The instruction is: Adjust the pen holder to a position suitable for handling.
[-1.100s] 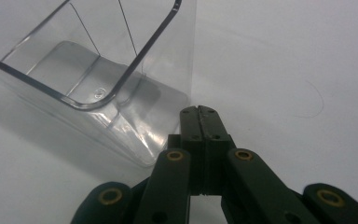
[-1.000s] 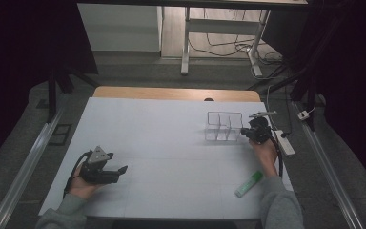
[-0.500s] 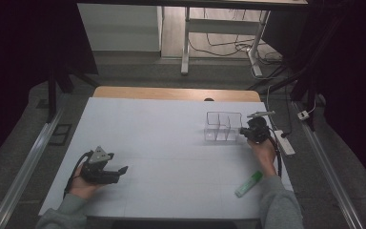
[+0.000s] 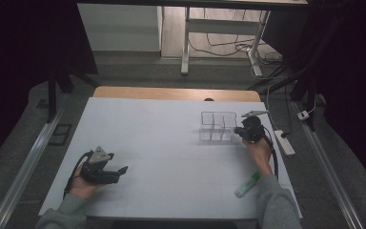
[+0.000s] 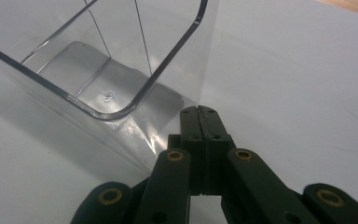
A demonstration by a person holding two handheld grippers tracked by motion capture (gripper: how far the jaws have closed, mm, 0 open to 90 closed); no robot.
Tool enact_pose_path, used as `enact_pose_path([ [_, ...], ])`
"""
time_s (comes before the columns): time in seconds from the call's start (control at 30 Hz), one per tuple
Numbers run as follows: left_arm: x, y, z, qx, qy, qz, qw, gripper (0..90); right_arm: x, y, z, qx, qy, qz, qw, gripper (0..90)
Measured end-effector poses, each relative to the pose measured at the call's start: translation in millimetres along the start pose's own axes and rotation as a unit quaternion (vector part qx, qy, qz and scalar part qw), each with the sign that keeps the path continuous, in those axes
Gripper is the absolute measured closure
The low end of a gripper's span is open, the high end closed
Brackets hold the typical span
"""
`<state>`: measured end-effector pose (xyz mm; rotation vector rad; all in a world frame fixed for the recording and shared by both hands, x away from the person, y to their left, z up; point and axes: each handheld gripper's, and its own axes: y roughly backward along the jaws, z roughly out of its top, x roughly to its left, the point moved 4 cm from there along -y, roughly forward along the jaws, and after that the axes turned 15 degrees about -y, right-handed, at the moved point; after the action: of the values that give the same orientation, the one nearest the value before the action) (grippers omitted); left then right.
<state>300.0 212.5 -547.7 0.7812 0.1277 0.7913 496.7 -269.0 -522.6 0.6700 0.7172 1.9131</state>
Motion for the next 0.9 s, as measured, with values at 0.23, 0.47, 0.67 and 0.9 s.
enact_pose_path([
  [0.23,0.4,-0.3,-0.1,0.001,0.000,0.001,1.0000,22.9,9.4,-5.3,2.2,0.000,0.008,0.004,1.0000,89.6],
  [0.47,0.4,-0.2,-0.1,0.001,0.000,0.001,1.0000,22.9,17.0,-9.9,2.8,0.002,0.015,0.004,0.9999,89.5],
  [0.67,0.4,0.5,-0.5,0.001,-0.001,0.002,1.0000,22.9,24.2,-16.3,4.3,0.006,0.015,0.009,0.9998,89.5],
  [0.9,0.5,0.1,-0.6,0.002,-0.002,0.001,1.0000,22.9,32.1,-20.7,6.4,0.008,0.024,0.011,0.9996,89.5],
])
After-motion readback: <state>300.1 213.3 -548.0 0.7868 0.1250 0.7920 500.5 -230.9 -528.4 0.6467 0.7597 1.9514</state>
